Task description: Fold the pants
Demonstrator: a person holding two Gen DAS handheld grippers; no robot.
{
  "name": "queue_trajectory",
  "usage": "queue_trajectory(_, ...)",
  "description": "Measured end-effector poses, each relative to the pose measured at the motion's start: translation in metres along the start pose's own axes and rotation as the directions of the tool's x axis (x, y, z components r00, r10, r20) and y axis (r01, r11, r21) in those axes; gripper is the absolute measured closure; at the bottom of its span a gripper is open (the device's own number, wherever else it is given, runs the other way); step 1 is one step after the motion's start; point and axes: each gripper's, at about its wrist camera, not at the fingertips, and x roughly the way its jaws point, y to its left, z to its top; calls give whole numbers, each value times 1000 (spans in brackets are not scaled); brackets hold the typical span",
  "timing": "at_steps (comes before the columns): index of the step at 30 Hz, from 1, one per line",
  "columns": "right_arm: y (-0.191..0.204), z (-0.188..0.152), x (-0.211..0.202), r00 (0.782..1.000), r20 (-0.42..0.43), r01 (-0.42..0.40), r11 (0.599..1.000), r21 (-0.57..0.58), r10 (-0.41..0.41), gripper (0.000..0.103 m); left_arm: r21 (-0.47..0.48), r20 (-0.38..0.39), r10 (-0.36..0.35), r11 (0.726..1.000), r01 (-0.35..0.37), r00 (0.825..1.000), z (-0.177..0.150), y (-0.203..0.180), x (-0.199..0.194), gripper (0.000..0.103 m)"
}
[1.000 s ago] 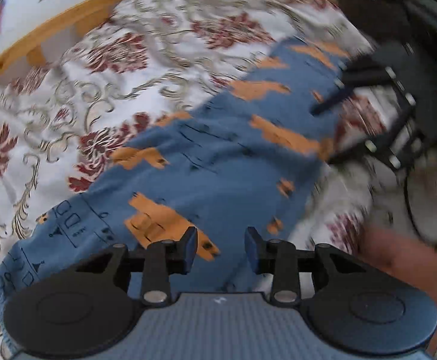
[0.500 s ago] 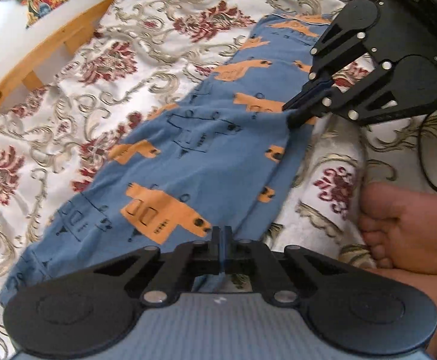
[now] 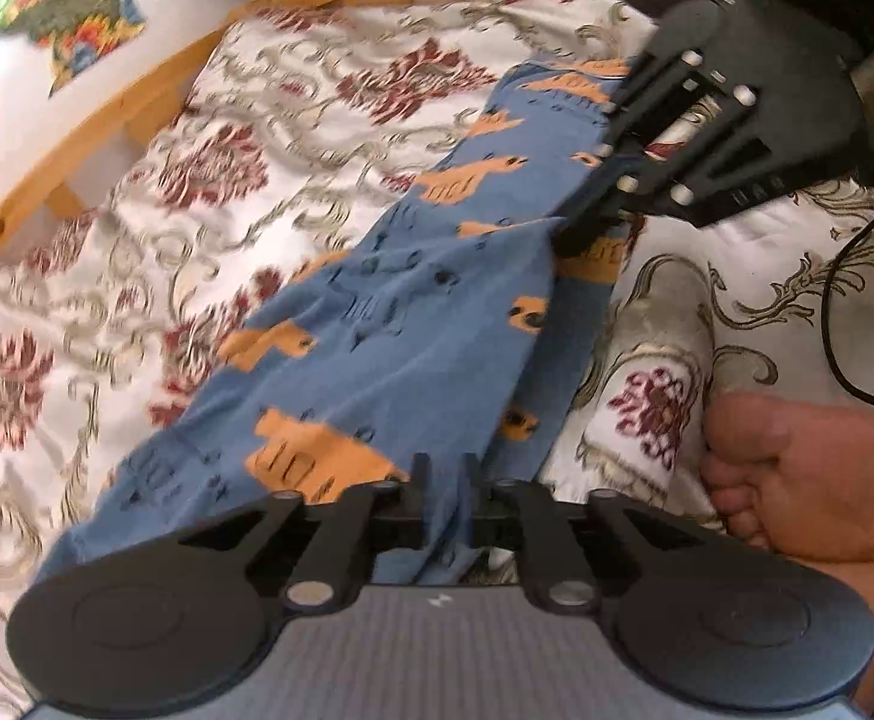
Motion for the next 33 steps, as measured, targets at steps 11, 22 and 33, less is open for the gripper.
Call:
queue_trajectory(11, -19, 15, -7, 999, 24, -46, 994, 102, 44, 103, 89, 16, 86, 992, -87, 996, 12, -28, 18, 60)
queue_trajectory(22, -4, -4, -3, 998, -42, -47, 999, 13, 48, 103, 228, -67, 107, 970, -90, 992, 4, -33, 14, 103)
queue_trajectory(33, -36, -25, -28, 998, -49, 49, 992, 117, -44, 61, 60, -87, -62, 996, 68, 994, 0, -5, 6, 52)
